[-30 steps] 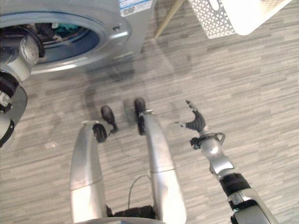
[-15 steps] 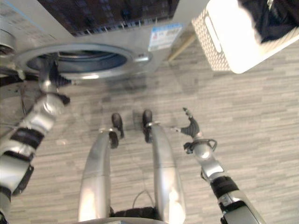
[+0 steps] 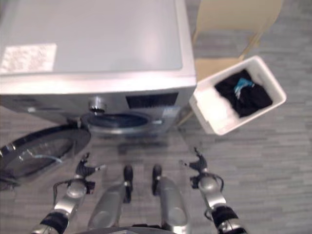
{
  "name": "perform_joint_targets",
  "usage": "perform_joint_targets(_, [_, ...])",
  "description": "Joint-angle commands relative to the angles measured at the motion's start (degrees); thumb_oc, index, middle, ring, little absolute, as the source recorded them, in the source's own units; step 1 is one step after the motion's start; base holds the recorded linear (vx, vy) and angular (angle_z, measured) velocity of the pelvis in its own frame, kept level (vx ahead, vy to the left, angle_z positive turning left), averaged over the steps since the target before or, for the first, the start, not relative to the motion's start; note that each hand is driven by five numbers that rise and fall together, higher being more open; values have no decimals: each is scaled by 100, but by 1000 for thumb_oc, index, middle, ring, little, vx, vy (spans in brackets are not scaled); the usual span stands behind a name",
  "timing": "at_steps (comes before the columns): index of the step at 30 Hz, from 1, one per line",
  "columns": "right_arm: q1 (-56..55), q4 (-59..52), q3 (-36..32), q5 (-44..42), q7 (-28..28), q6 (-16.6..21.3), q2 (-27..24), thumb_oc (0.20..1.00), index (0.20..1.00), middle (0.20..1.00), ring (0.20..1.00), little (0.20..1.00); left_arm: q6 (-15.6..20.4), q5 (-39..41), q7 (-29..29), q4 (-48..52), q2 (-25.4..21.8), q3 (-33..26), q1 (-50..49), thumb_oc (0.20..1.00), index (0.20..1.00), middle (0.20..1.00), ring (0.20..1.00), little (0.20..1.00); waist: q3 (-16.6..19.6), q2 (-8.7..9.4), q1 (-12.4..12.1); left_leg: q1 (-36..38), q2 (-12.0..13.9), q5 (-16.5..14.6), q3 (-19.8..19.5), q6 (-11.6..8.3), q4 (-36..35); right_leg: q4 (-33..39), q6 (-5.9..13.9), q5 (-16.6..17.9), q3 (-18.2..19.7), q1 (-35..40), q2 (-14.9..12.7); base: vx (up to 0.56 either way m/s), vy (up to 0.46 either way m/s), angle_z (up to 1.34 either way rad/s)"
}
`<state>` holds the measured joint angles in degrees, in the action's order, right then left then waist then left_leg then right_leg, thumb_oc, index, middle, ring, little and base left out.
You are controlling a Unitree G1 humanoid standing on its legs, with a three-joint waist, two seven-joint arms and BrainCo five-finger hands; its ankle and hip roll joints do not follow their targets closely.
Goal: Grab the laundry basket,head to the washer,open it,put in the laundry and shut it.
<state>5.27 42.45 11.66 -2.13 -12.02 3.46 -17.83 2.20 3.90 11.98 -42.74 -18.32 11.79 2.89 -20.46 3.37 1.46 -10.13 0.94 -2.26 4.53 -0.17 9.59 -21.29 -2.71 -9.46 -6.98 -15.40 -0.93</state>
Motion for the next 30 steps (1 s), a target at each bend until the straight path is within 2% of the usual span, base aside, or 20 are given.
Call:
perform_joint_targets(1, [-194, 47, -18, 153, 57, 71, -243, 1000, 1000, 1000, 1000, 1000, 98, -173, -119, -152, 20, 173, -9, 1000, 1000, 1000, 1000, 1000, 353, 14, -115, 10, -179, -435, -934, -93, 291, 1429, 546, 292, 331, 794, -40, 82, 74, -16])
perform_joint_targets(2, [-193, 47, -18, 153, 57, 71, -243, 1000, 1000, 1000, 1000, 1000, 98, -173, -119, -153, 19, 173, -7, 1000, 1000, 1000, 1000, 1000, 364, 19, -105, 0, -187, -412, -942, -92, 272, 1439, 548, 304, 323, 784, -47, 144, 123, -31])
perform_joint_targets(3, [-162, 273, -61, 169, 90, 78, -236, 1000, 1000, 1000, 1000, 1000, 101, -263, -176, -456, 117, 225, 21, 1000, 1000, 1000, 1000, 1000, 596, 9, -37, 224, -285, -408, -1228, -101, -54, 1650, 589, 366, 424, 951, -18, 91, 66, -42])
perform_joint_targets(4, [-162, 273, -61, 169, 90, 78, -236, 1000, 1000, 1000, 1000, 1000, 101, -263, -176, -457, 117, 225, 22, 1000, 1000, 1000, 1000, 1000, 593, 9, -37, 229, -285, -406, -1228, -101, -57, 1652, 589, 366, 424, 955, -18, 163, 137, -48])
perform_joint_targets(6, [-211, 357, -137, 121, 155, 45, -208, 1000, 1000, 1000, 1000, 1000, 78, -347, -227, -618, 160, 265, -23, 1000, 1000, 1000, 1000, 1000, 834, -11, 48, 450, -264, -420, -1144, -65, -278, 1794, 648, 470, 541, 1067, -15, 175, 147, -24])
perform_joint_targets(9, [-253, 511, -185, 59, 157, 16, -130, 1000, 1000, 1000, 1000, 1000, 75, -616, -266, -871, 171, 387, 2, 1000, 1000, 1000, 1000, 1000, 1047, -42, 148, 773, -244, -376, -732, 26, -671, 1964, 807, 675, 824, 1128, -42, 93, 167, -61])
perform_joint_targets(11, [-262, 493, -178, 56, 157, 5, -113, 1000, 1000, 1000, 1000, 1000, 80, -661, -262, -884, 168, 414, 29, 1000, 1000, 1000, 1000, 1000, 1061, -48, 148, 807, -233, -374, -601, 46, -745, 1967, 845, 724, 918, 1082, -38, -29, 86, -79])
perform_joint_targets(14, [-299, 361, -194, 36, 151, -25, -84, 1000, 1000, 1000, 1000, 1000, 108, -734, -244, -805, 127, 459, 94, 1000, 1000, 1000, 1000, 1000, 1021, -76, 183, 839, -163, -398, -127, 114, -825, 1851, 941, 793, 1092, 864, -3, -88, 73, -96])
perform_joint_targets(15, [-303, 288, -214, 33, 138, -14, -55, 1000, 1000, 1000, 1000, 1000, 123, -777, -216, -808, 111, 457, 136, 1000, 1000, 1000, 1000, 1000, 958, -84, 132, 884, -74, -460, 245, 133, -802, 1764, 1009, 810, 792, 698, -94, -106, 14, -160])
perform_joint_targets(16, [-291, 243, -224, 35, 117, 2, -46, 1000, 1000, 1000, 1000, 1000, 124, -785, -194, -777, 99, 454, 161, 1000, 1000, 1000, 1000, 1000, 942, -106, 84, 903, -11, -470, 422, 119, -806, 1740, 1010, 775, 411, 654, -202, -95, -34, -196])
perform_joint_targets(18, [-312, 69, -216, 81, 93, 30, -1, 1000, 1000, 1000, 1000, 1000, 123, -819, -161, -687, 71, 446, 187, 1000, 1000, 1000, 1000, 1000, 939, -165, -7, 1025, 138, -456, 819, 65, -875, 1676, 938, 665, -666, 662, -486, -15, -67, -197])
perform_joint_targets(20, [-324, -25, -239, 140, 25, 40, 29, 1000, 1000, 1000, 1000, 1000, 121, -783, -129, -609, 36, 387, 226, 1000, 1000, 1000, 1000, 1000, 939, -245, -91, 1206, 336, -579, 1231, 11, -877, 1468, 962, 521, -1634, 684, -799, 32, -78, -184])
perform_joint_targets(21, [-327, -30, -241, 142, 24, 37, 30, 1000, 1000, 1000, 1000, 1000, 119, -783, -129, -606, 35, 388, 226, 1000, 1000, 1000, 1000, 1000, 935, -244, -97, 1212, 336, -582, 1237, 12, -877, 1454, 965, 515, -1629, 682, -801, -16, -88, -119])
perform_joint_targets(22, [-337, -47, -251, 151, 5, 34, 50, 1000, 1000, 1000, 1000, 1000, 116, -777, -114, -557, 21, 355, 219, 1000, 1000, 1000, 1000, 1000, 963, -242, -118, 1267, 381, -611, 1478, 4, -884, 1475, 958, 513, -2012, 764, -940, 106, -160, -156])
perform_joint_targets(23, [-392, -100, -239, 201, -17, -22, 94, 1000, 1000, 1000, 1000, 1000, 100, -795, -76, -523, 39, 322, 167, 1000, 1000, 1000, 1000, 1000, 1033, -241, -40, 1473, 418, -704, 1788, -4, -861, 1500, 943, 524, -2025, 829, -967, 181, -197, -130])
perform_joint_targets(24, [-405, -125, -253, 199, -38, -27, 83, 1000, 1000, 1000, 1000, 1000, 108, -763, -76, -531, 70, 300, 141, 1000, 1000, 1000, 1000, 1000, 1063, -271, 10, 1534, 432, -766, 1847, -1, -787, 1503, 965, 526, -1841, 788, -941, 183, -147, -145])
perform_joint_targets(25, [-410, -130, -250, 199, -39, -30, 78, 1000, 1000, 1000, 1000, 1000, 110, -763, -75, -532, 74, 298, 138, 1000, 1000, 1000, 1000, 1000, 1065, -275, -5, 1535, 436, -777, 1866, -2, -778, 1501, 964, 527, -1822, 781, -935, 177, -96, -91])
perform_joint_targets(27, [-470, -176, -278, 175, -54, -44, 23, 1000, 1000, 1000, 1000, 1000, 138, -721, -74, -566, 159, 284, 88, 1000, 1000, 1000, 1000, 1000, 1079, -380, 85, 1480, 606, -964, 1915, -45, -163, 1735, 926, 507, -1503, 902, -776, 207, -174, -97])
perform_joint_targets(29, [-530, -283, -314, 162, -53, -27, -79, 1000, 1000, 1000, 1000, 1000, 167, -649, -115, -526, 246, 279, 77, 1000, 1000, 1000, 1000, 1000, 946, -421, 66, 1175, 901, -742, 1801, -140, 854, 1911, 762, 475, -1298, 1133, -608, 165, -224, -72])
perform_joint_targets(30, [-541, -300, -324, 153, -74, -30, -125, 1000, 1000, 1000, 1000, 1000, 184, -597, -122, -487, 300, 292, 74, 1000, 1000, 1000, 1000, 1000, 868, -467, 24, 989, 1007, -601, 1580, -219, 1250, 2017, 646, 440, -1228, 1248, -478, 122, -184, -61])
